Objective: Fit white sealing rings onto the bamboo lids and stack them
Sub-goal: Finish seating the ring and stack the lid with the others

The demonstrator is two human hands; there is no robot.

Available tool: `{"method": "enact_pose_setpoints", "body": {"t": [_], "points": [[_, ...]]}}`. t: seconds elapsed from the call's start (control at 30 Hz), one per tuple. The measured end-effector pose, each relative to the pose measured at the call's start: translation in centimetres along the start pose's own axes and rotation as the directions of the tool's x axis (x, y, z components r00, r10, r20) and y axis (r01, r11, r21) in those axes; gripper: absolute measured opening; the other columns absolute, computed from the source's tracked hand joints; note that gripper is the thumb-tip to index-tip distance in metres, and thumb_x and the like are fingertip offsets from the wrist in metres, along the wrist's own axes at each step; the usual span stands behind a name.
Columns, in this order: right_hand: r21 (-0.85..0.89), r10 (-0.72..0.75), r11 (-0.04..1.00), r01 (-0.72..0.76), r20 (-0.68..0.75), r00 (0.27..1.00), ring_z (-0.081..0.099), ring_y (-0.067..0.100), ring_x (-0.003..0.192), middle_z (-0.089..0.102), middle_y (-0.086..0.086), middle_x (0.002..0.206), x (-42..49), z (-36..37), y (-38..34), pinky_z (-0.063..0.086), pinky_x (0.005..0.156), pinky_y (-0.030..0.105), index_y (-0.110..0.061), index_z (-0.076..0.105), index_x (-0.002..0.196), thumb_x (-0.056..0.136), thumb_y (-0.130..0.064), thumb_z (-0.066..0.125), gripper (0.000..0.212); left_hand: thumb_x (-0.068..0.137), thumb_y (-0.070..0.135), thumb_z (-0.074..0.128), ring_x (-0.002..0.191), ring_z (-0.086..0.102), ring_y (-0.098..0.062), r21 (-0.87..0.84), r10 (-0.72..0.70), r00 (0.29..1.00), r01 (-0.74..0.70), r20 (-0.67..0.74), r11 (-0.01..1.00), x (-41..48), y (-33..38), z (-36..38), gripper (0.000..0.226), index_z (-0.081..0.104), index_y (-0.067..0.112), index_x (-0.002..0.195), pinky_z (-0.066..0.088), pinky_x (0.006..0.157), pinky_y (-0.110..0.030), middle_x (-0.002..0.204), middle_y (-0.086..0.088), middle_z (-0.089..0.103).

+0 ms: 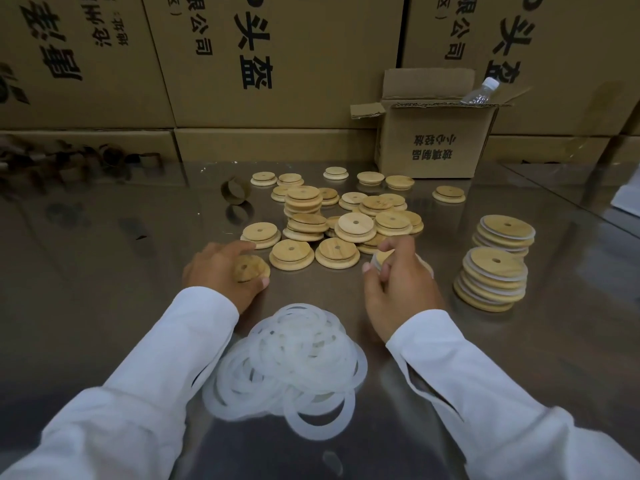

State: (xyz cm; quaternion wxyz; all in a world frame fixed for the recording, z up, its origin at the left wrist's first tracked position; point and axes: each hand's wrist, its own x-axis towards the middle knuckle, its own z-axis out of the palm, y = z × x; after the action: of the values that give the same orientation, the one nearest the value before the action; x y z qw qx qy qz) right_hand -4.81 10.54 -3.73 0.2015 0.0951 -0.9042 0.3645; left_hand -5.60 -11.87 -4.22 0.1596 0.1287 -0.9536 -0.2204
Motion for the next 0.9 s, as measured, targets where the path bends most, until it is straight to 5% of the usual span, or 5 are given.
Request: {"method": "enact_pose_setpoints", "body": {"t": [0.27,0.4,0.57,0.7,0.9], "points": [[0.133,-0.065,0.989,0.067,-0.025,0.998,0.048,0.009,0.065,0.044,-0.013,0.066,-0.2,0.3,-0.1,0.041,0.063,0.029,-0.028,0.041,0.101,0.088,-0.030,0.052,0.017,0.068,0.024,0.080,0.118,0.046,-0.022,-0.193,0.129,0.988,-0.143,-0.086,0.971,-1.3,1.5,-0.7,0.063,0.052,0.027,0.124,0.041,0.097,-0.036,0.125,0.004,0.053],[0.412,-0.031,0.911,-0.004,0.077,0.997,0.054,0.006,0.069,0.055,-0.010,0.082,-0.7,0.7,-1.0,0.043,0.066,0.023,-0.035,0.039,0.108,0.085,-0.041,0.054,0.029,0.060,0.016,0.083,0.112,0.038,0.002,-0.328,0.510,0.832,-0.555,-0.217,0.765,-3.5,4.0,-1.3,0.068,0.051,0.037,0.116,0.027,0.092,-0.002,0.110,0.034,0.043],[0.575,-0.076,0.818,-0.012,0.128,0.989,0.063,0.026,0.080,0.065,0.007,0.084,-1.1,0.8,-1.8,0.052,0.078,0.043,-0.030,0.050,0.103,0.087,-0.020,0.058,0.021,0.058,0.017,0.081,0.117,0.039,0.002,-0.336,0.679,0.702,-0.706,-0.213,0.624,-4.5,5.1,-1.0,0.076,0.043,0.041,0.119,0.028,0.098,-0.007,0.121,0.029,0.042],[0.591,-0.110,0.806,0.030,0.100,0.989,0.061,0.022,0.077,0.060,-0.003,0.074,-1.2,0.8,-1.9,0.051,0.072,0.032,-0.038,0.049,0.093,0.086,-0.016,0.059,0.025,0.051,0.037,0.086,0.123,0.035,0.008,-0.625,0.452,0.892,-0.365,-0.023,0.689,-4.3,5.1,-1.1,0.095,0.028,0.051,0.125,0.031,0.100,-0.010,0.132,0.029,0.034],[0.672,-0.138,0.740,0.022,0.119,0.983,0.060,0.024,0.073,0.064,0.011,0.078,-1.6,0.7,-2.5,0.051,0.072,0.041,-0.035,0.053,0.099,0.087,-0.025,0.058,0.016,0.064,0.026,0.064,0.064,0.063,-0.007,-0.903,0.295,0.940,0.030,0.172,0.430,-3.6,4.4,-1.3,0.022,0.063,0.009,0.076,0.053,0.063,-0.018,0.066,0.005,0.068]]}}
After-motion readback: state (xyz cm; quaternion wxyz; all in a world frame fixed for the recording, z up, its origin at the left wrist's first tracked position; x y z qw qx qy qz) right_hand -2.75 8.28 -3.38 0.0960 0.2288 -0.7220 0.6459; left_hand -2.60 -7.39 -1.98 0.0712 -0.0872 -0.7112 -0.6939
